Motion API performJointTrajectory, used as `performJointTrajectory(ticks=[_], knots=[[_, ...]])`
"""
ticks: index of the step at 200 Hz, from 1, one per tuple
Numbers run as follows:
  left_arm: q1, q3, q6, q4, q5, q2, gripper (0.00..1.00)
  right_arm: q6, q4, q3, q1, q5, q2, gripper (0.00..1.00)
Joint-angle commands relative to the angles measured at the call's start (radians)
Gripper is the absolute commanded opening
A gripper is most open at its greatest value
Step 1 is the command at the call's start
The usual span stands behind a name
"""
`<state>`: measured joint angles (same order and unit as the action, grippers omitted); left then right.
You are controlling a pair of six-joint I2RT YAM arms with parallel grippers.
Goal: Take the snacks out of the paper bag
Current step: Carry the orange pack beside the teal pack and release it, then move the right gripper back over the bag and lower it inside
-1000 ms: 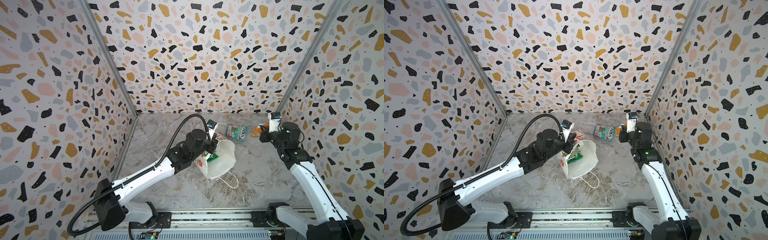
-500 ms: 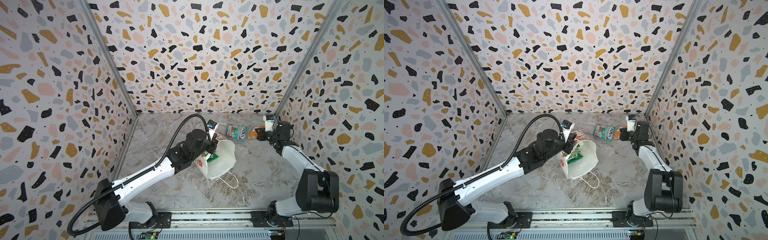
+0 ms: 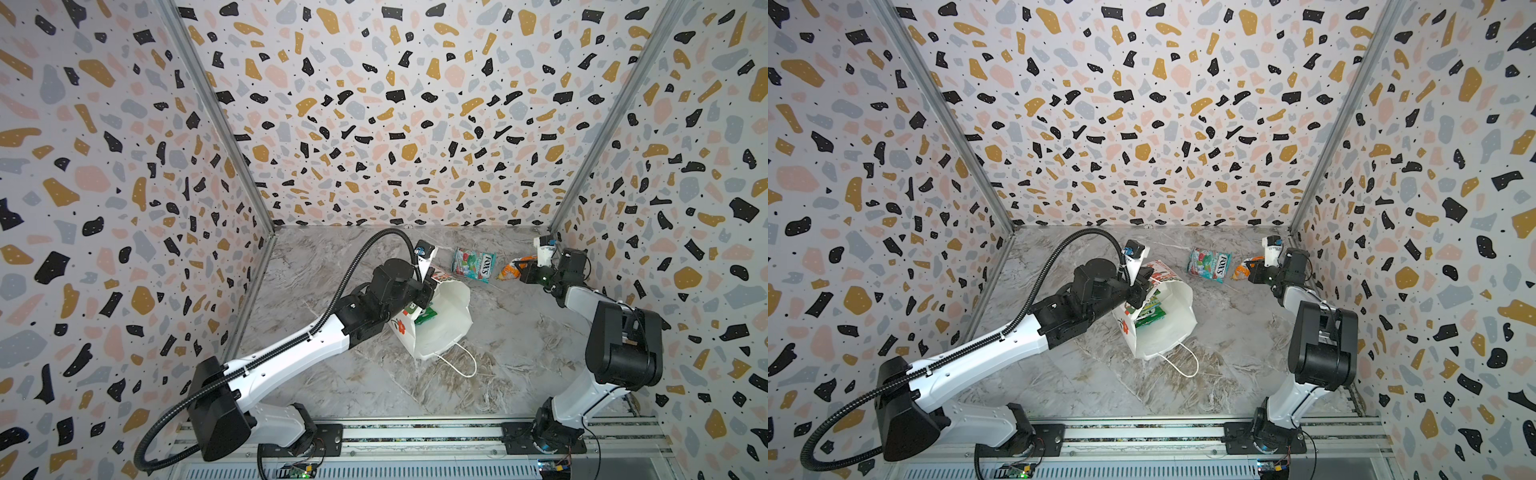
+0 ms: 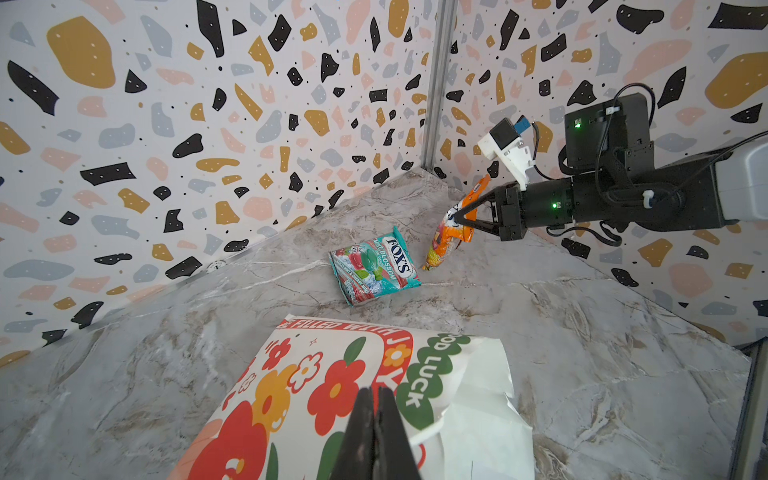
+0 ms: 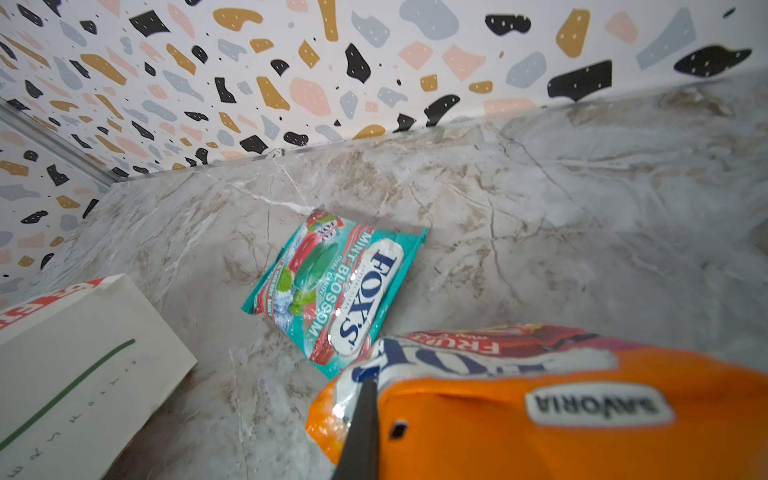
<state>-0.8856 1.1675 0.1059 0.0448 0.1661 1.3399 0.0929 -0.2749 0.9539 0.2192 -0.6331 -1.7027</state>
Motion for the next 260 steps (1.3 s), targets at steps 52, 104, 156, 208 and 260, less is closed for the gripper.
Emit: performJointTrajectory(ticks=[52,104,156,208,260], knots=[[-0.007,0.007,-0.001,-0.022,-0.003,0.017,0.0,-0.04,0.108,-0.12,0.006,0.158,0.071,0.0],[-0.013,0.007,-0.001,-0.021,0.001,0.018,0.0,-0.065,0.192,-0.021,0.01,0.27,-0.023,0.0],[-0.015,0.009,-0.003,-0.019,0.006,0.022,0.0,-0.056,0.219,0.057,0.012,0.354,-0.088,0.27],[-0.018,0.01,-0.007,-0.017,0.008,0.018,0.0,-0.012,0.247,0.096,0.012,0.411,-0.091,0.52],[-0.017,0.009,-0.014,-0.016,0.005,0.008,0.0,0.075,0.19,-0.052,0.006,0.318,0.121,0.6]])
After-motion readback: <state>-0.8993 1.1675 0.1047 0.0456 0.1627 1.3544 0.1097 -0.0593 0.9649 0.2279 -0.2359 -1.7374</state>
